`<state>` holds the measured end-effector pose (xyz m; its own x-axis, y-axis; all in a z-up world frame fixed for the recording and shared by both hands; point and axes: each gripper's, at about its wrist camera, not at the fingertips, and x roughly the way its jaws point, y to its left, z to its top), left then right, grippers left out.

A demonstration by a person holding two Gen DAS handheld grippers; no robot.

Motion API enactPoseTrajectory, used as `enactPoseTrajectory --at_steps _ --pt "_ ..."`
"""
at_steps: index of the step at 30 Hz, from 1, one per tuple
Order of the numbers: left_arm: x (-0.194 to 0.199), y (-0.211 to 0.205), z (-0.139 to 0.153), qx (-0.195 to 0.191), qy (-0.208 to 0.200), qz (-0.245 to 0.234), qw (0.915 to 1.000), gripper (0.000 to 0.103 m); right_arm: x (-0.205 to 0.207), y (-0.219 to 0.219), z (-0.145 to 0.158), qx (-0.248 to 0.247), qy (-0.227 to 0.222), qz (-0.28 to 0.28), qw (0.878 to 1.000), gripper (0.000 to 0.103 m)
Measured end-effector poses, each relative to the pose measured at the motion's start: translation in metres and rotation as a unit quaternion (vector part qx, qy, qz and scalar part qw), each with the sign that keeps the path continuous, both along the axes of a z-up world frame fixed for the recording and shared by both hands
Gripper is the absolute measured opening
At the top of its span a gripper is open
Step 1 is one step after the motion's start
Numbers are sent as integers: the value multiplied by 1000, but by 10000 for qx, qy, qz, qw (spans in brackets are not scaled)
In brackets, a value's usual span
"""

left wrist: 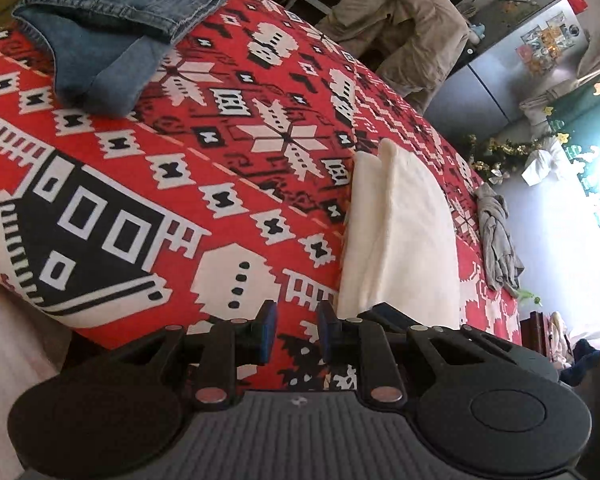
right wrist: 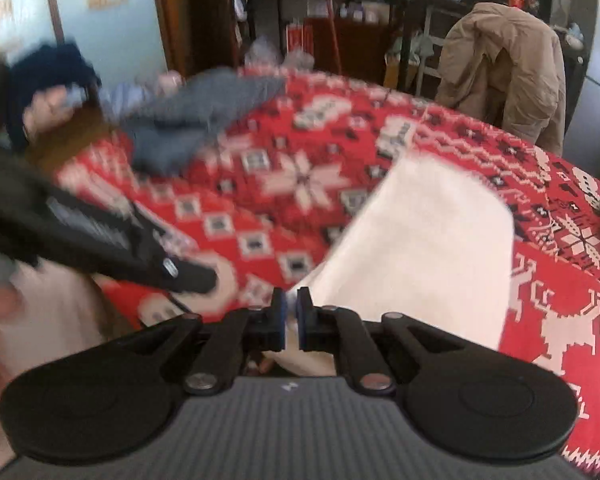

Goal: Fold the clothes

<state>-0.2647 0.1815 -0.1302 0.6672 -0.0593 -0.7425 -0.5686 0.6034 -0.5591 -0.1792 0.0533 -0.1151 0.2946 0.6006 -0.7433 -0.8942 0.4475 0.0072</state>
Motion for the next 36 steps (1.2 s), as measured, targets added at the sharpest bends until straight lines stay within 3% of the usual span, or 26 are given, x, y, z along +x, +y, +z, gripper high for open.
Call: enactPoseTrajectory --at_steps 3,7,12,18,27,36 --pt "6 -1 -3 -24 -23 -127 9999 20 -2 -5 7 123 228 140 9996 12" --pt "20 -7 -1 -7 -98 -422 9991 20 -7 -24 20 227 187 40 9996 13" --pt "45 -18 4 363 -206 -841 9956 20 14 -63 21 249 311 -426 9983 14" --pt "79 -35 10 1109 -137 -1669 9796 23 34 -106 18 262 556 -873 9943 15" --pt "86 -33 12 842 -31 -1698 9819 24 40 -140 17 305 610 -1218 9902 18" --pt "79 -46 17 1327 -78 -1869 9733 24 31 -137 8 207 753 -1089 9910 19"
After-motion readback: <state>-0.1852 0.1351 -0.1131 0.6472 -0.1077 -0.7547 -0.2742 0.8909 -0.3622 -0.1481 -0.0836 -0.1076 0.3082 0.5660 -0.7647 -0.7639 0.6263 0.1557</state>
